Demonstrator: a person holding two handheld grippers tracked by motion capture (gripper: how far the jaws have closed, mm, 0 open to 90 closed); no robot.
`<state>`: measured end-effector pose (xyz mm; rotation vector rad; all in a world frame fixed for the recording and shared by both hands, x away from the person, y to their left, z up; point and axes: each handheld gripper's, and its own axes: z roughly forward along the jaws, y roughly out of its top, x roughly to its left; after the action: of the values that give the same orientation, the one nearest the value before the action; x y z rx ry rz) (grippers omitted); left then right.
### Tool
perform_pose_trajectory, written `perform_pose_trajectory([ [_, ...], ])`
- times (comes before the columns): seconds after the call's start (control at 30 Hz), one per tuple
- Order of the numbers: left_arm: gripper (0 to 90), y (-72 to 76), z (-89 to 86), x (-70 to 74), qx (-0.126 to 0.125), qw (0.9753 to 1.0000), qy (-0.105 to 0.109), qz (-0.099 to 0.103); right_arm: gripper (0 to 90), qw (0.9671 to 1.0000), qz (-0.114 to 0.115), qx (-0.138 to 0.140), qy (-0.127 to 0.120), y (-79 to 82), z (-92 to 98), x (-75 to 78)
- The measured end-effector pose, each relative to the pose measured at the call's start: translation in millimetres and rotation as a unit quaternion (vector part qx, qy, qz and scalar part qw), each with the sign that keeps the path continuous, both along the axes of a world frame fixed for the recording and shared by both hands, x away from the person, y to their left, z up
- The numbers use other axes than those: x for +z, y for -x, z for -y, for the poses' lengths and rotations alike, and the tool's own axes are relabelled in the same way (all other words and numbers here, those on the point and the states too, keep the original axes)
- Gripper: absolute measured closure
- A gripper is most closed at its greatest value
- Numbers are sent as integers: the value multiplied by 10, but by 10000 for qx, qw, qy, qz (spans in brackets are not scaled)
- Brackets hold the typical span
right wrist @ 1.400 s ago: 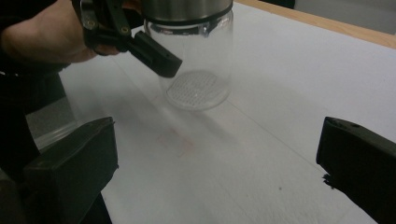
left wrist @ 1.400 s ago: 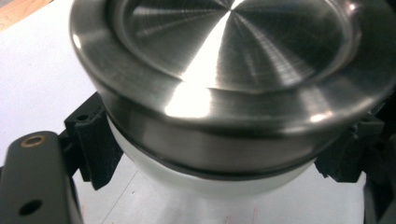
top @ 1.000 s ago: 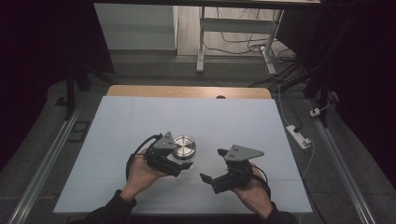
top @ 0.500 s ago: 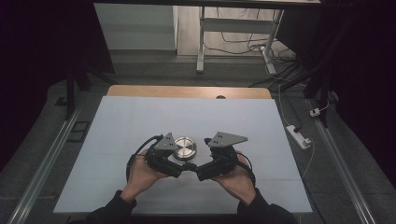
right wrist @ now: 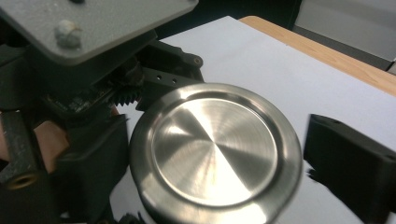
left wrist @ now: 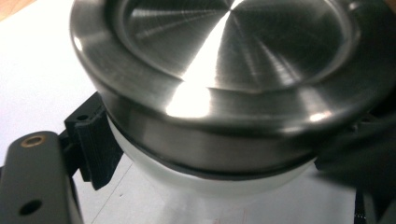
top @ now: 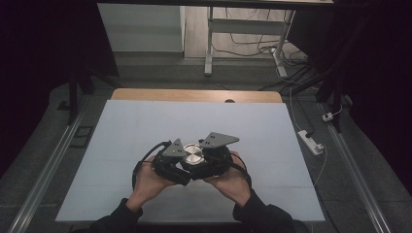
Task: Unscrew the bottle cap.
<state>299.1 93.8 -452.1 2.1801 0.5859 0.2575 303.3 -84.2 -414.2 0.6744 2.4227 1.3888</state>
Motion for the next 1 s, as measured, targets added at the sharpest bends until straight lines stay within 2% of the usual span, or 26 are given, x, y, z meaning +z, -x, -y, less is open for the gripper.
perform_pose_trajectory([
  [0.03, 156, 1, -1, 1, -7, 10000, 9, -2, 132, 10000, 0, 0, 0, 0, 0, 0],
  [0.1, 156, 2, -8, 2, 2, 10000, 36, -21, 186, 10000, 2, 70, -70, 0, -7, 0],
  [0.2, 156, -5, -19, -1, -71, 9999, 99, -58, 189, 9999, 74, 140, -37, -1, -5, 5],
  [0.23, 156, -7, -25, 0, -132, 9998, 122, -78, 190, 9997, 50, 217, -43, -11, 2, 7],
  [0.27, 156, -8, -39, 2, -232, 9996, 145, -94, 191, 9990, -34, 440, -79, -43, 24, 13],
  [0.3, 156, -8, -39, 2, -232, 9996, 145, -94, 191, 9990, -34, 440, -79, -43, 24, 13],
  [0.33, 155, -17, -55, 9, -398, 9990, 159, -151, 191, 9969, -153, 755, -143, -93, 57, 18],
  [0.37, 155, -17, -55, 9, -398, 9990, 159, -151, 191, 9969, -153, 755, -143, -93, 57, 18],
  [0.4, 155, -19, -63, 11, -487, 9985, 184, -183, 190, 9931, -267, 1125, -200, -150, 94, 22],
  [0.43, 155, -18, -67, 11, -579, 9978, 224, -223, 190, 9904, -319, 1327, -208, -175, 113, 26],
  [0.47, 155, -17, -67, 10, -674, 9971, 252, -240, 190, 9904, -319, 1327, -208, -175, 113, 26],
  [0.5, 155, -13, -66, 10, -778, 9963, 258, -255, 190, 9874, -371, 1526, -206, -200, 129, 30],
  [0.53, 155, -2, -57, 9, -963, 9947, 260, -228, 189, 9800, -433, 1935, -162, -235, 159, 40],
  [0.63, 155, 11, -40, 11, -1052, 9938, 295, -222, 189, 9694, -399, 2420, -126, -272, 185, 53],
  [0.67, 155, 17, -36, 14, -1069, 9936, 296, -214, 189, 9694, -399, 2420, -126, -272, 185, 53],
  [0.7, 155, 16, -38, 21, -1087, 9935, 273, -198, 188, 9673, -391, 2502, -104, -281, 191, 61],
  [0.77, 156, 17, -44, 31, -1008, 9942, 320, -198, 73, 9699, -490, 2381, -139, -274, 192, 94],
  [0.83, 156, 9, -75, 40, -822, 9960, 315, -157, 14, 9746, -493, 2178, -196, -242, 198, 145],
  [0.87, 156, 9, -75, 40, -822, 9960, 315, -157, 3, 9769, -454, 2079, -203, -226, 204, 169],
  [0.9, 155, 3, -94, 36, -587, 9977, 312, -146, 0, 9804, -390, 1918, -232, -198, 209, 207],
  [0.93, 155, 3, -94, 36, -587, 9977, 312, -146, 0, 9837, -348, 1745, -243, -172, 208, 234],
  [0.97, 155, -3, -104, 32, -498, 9982, 313, -152, 0, 9837, -348, 1745, -243, -172, 208, 234],
  [1.0, 155, -5, -109, 27, -391, 9985, 337, -164, 0, 9871, -295, 1556, -228, -148, 203, 254],
])
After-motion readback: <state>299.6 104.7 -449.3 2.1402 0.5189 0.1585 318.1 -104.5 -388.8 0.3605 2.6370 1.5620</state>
